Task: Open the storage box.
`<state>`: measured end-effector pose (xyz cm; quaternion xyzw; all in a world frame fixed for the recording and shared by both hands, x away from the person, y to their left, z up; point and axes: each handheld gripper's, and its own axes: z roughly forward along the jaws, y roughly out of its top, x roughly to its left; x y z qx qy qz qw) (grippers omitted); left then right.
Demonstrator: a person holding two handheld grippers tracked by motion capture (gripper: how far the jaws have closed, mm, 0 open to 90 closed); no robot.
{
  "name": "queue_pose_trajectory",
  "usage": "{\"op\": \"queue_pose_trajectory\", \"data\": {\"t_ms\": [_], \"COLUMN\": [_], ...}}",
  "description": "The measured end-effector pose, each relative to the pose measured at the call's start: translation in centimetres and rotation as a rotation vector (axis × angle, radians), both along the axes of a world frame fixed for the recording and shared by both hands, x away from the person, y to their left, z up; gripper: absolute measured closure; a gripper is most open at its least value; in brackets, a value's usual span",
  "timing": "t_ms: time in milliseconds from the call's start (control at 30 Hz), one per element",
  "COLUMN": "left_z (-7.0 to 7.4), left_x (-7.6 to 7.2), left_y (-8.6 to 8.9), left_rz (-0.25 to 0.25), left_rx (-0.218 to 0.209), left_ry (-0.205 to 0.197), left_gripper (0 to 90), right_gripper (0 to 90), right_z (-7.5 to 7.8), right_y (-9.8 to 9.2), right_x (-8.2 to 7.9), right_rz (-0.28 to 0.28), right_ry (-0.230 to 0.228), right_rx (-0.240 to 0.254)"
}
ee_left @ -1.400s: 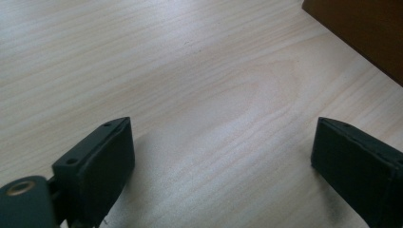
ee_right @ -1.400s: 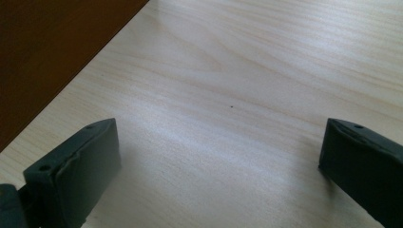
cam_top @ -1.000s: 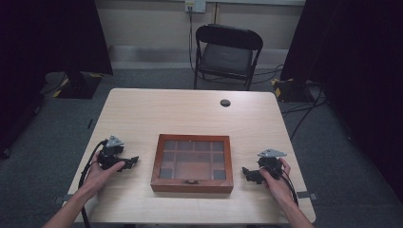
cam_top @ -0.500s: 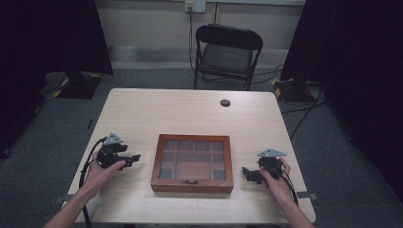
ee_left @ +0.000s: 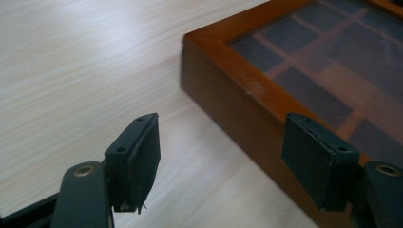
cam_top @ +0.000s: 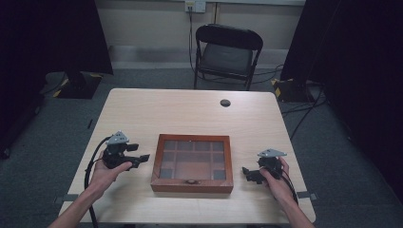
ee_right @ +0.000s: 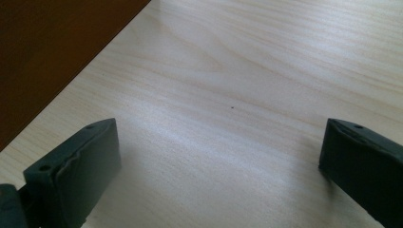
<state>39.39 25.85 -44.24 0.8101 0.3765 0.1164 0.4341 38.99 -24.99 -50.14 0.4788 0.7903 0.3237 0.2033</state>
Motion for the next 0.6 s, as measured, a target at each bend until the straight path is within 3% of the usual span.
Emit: {"op": "queue_pose_trajectory", "data": {"t_ms": [233, 367, 533, 600], "left_z": [0.9, 1.2, 1.7, 1.9], "left_x": [-0.8, -1.0, -1.3, -1.5], "left_y": [-1.9, -2.8, -3.9, -4.4], "left_rz": [-0.072, -0.12, -0.167, -0.182], "left_rx": [-0.041, -0.013, -0.04, -0.041], "left_ry": [0.01, 0.004, 0.024, 0.011], "left_gripper": [33.6, 34.6, 34.2, 34.8], "right_gripper": [0.0, 0.0, 0.0, 0.0], "right_z": [0.0, 0.0, 0.0, 0.0], "right_y": [0.0, 0.0, 0.0, 0.0], "right_x": [0.0, 0.0, 0.0, 0.0], "right_rz": [0.0, -0.001, -0.001, -0.001], "right_ry": [0.0, 0.001, 0.001, 0.001], "right_rx": [0.0, 0.001, 0.001, 0.001]}}
